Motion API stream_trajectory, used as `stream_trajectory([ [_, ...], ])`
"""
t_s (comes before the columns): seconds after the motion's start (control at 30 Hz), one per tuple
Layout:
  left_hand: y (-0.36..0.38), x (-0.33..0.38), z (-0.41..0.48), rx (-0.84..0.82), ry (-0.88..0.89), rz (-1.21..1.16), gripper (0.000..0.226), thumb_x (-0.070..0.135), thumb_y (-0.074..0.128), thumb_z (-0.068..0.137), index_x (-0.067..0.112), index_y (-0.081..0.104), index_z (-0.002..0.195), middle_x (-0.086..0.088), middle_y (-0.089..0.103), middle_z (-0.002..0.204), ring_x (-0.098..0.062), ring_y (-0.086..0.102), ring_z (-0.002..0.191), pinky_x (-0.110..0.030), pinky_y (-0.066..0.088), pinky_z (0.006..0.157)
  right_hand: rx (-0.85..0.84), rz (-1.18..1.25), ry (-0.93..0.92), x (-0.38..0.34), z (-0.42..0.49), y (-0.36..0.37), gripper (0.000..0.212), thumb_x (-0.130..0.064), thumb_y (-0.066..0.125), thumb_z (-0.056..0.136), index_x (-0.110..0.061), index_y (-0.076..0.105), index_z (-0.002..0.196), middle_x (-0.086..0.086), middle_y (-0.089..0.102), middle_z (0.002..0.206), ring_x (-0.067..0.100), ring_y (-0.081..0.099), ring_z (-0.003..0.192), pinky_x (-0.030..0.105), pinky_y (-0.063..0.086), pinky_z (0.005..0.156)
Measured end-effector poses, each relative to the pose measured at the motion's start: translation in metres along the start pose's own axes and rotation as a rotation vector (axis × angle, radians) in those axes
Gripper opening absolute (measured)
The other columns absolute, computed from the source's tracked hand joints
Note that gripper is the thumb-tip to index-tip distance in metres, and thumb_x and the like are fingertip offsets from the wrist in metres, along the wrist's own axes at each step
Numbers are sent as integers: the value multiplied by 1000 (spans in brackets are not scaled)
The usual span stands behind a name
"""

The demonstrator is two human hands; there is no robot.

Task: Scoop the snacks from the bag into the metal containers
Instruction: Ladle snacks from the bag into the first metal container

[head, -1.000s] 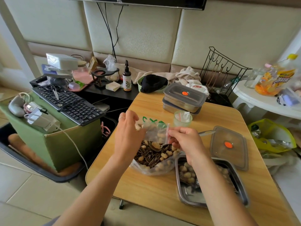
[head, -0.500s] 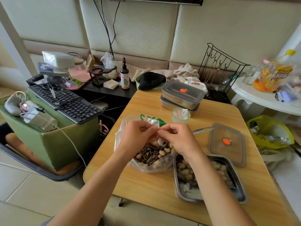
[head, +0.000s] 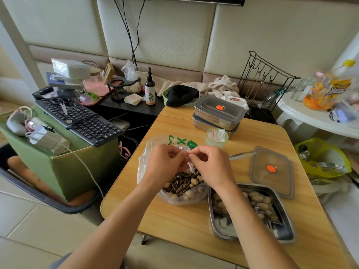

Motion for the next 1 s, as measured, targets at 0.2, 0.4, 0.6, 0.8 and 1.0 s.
stream_trajectory([
  [0.2,4,5,2,-72,4,69,13,14,71,97,2,75,94,-10,78,78,-17,77,67,-19,59,60,7,27,77,12,0,1,10,-22,72,94,-22,79,87,-9,74,74,4,68,70,25,57,63],
  [0.4,2,8,4,-37,45,239,11,9,73,91,5,72,81,-7,75,66,-11,74,58,-19,58,56,145,-290,-217,-25,-6,-2,14,-11,69,93,-13,64,81,-4,64,75,14,59,66,33,52,59],
  [0.6,-1,21,4,60,209,435,16,16,73,82,13,61,72,5,56,61,-9,47,53,-15,40,48,96,-422,-307,-38,-1,6,10,-11,68,94,-15,61,88,-1,63,85,16,57,75,30,49,64],
  [0.8,-1,22,6,65,307,601,14,22,66,82,16,55,76,5,56,69,-14,47,62,-32,44,57,-23,-432,-237,-30,2,15,10,-10,68,93,-15,60,92,1,66,90,21,62,78,38,54,69],
  [1.0,24,28,-2,-211,539,681,65,45,54,78,29,44,140,8,41,143,-12,28,137,-29,23,113,-61,-35,10,3,5,6,12,-12,70,91,-21,64,86,-7,67,76,10,62,69,24,52,63],
])
Point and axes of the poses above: each hand's wrist, its own z-axis towards the middle knuckle, its own y-axis out of the palm, x = y × z, the point moved 10 cm from there along z, towards the middle knuckle
